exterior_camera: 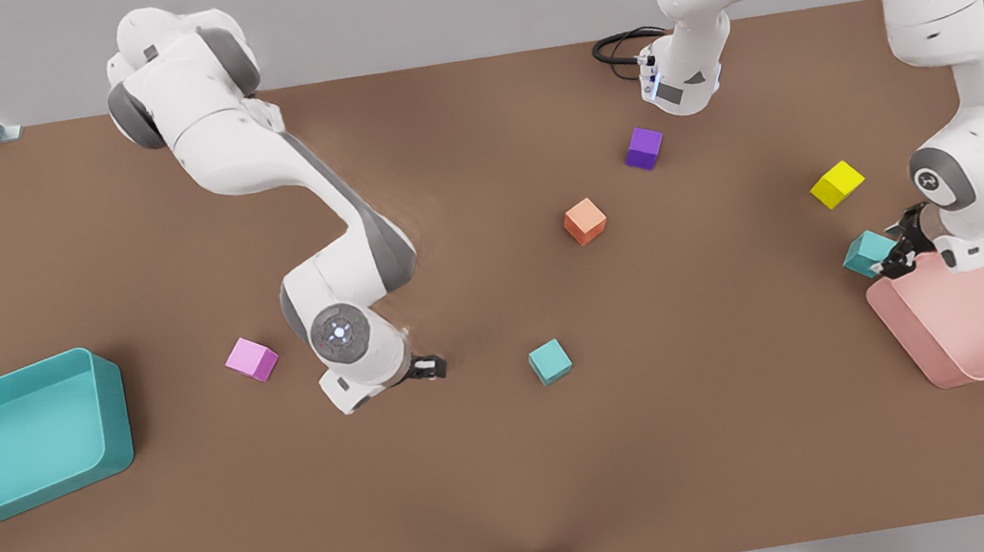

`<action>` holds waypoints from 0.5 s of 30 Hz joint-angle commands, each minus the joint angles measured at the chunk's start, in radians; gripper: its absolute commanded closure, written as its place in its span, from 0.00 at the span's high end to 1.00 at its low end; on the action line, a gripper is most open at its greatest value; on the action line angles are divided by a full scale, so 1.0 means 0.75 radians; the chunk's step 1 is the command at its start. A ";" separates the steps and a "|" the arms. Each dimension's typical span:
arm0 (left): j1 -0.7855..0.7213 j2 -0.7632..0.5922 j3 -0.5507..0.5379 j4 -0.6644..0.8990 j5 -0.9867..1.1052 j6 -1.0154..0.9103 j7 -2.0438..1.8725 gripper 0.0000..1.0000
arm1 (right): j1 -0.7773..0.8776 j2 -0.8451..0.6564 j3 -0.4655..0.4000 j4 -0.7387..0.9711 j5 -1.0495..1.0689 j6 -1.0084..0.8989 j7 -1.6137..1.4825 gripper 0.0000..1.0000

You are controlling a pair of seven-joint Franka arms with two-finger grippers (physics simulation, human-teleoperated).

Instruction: Stack the two blue cubes on top of each other

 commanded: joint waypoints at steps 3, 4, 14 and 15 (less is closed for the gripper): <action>0.006 -0.003 0.000 -0.013 -0.002 0.002 -0.060 1.00 | -0.217 -0.059 -0.040 0.021 -0.181 -0.641 -0.623 1.00; 0.008 -0.005 0.000 -0.035 -0.002 0.004 -0.058 1.00 | -0.162 -0.261 -0.036 -0.042 -0.290 -0.704 -0.642 1.00; 0.014 0.048 0.000 -0.052 -0.002 0.024 -0.058 1.00 | -0.258 -0.881 -0.028 -0.433 -0.208 -0.672 -0.959 1.00; 0.014 0.067 0.000 -0.052 -0.004 0.047 -0.058 1.00 | -0.258 -0.877 -0.028 -0.433 -0.198 -0.672 -0.957 1.00</action>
